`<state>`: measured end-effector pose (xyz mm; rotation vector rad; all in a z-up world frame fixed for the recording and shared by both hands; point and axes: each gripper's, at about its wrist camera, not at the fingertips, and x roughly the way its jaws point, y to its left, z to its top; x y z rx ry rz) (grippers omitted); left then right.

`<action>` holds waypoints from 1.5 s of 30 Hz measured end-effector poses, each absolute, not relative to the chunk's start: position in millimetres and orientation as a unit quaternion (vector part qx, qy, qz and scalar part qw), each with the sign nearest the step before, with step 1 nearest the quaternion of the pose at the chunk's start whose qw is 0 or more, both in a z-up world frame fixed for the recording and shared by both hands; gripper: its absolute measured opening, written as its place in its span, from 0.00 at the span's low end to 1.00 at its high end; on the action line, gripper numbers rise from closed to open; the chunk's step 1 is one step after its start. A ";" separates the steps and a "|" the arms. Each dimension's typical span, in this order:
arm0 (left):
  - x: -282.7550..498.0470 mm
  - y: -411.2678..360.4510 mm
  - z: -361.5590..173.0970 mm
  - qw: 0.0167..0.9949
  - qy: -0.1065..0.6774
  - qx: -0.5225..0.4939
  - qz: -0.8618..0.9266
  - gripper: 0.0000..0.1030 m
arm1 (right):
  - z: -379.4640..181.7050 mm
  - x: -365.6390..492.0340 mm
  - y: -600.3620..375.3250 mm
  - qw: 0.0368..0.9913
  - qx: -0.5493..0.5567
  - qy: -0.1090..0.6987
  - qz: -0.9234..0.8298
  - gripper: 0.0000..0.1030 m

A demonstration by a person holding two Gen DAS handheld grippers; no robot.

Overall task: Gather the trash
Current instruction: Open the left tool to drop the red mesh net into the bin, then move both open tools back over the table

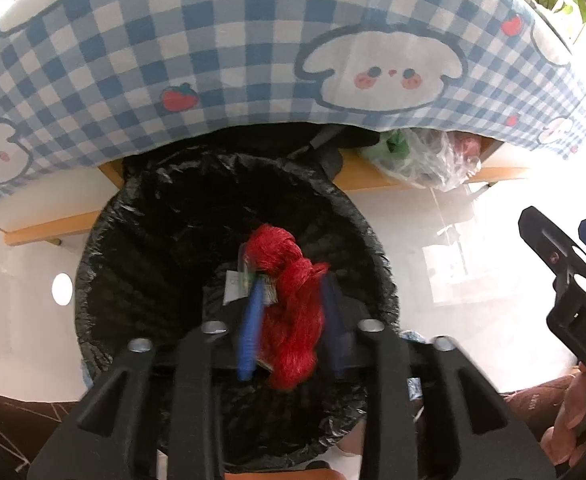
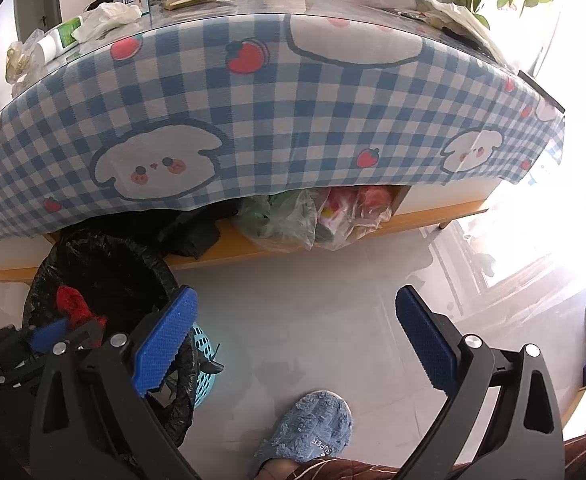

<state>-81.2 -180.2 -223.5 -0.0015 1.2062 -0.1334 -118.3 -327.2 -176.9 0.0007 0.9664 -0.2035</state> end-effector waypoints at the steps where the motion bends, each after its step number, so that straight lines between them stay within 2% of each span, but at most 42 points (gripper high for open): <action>1: -80.9 -177.6 -223.9 0.821 0.567 -0.004 -0.060 0.41 | -177.0 -117.8 -326.8 0.880 0.001 0.464 -0.097 0.92; 9: -82.0 -155.9 -217.6 0.826 0.563 -0.009 -0.041 0.66 | -175.7 -115.7 -319.0 0.882 0.000 0.463 -0.087 0.92; 17: -86.1 -123.9 -184.2 0.845 0.532 -0.042 -0.028 0.91 | -166.3 -111.3 -300.0 0.885 0.005 0.460 -0.062 0.92; 21: -86.1 -110.7 -165.8 0.853 0.518 -0.058 -0.031 0.94 | -159.1 -109.2 -285.9 0.884 0.005 0.465 -0.043 0.92; 34: -77.9 -67.4 -116.0 0.864 0.498 -0.068 -0.016 0.94 | -107.0 -101.7 -250.2 0.907 0.003 0.420 -0.018 0.92; 45: -33.5 -23.7 -69.4 0.876 0.479 -0.057 0.003 0.94 | -62.3 -62.1 -230.9 0.923 -0.019 0.383 -0.008 0.92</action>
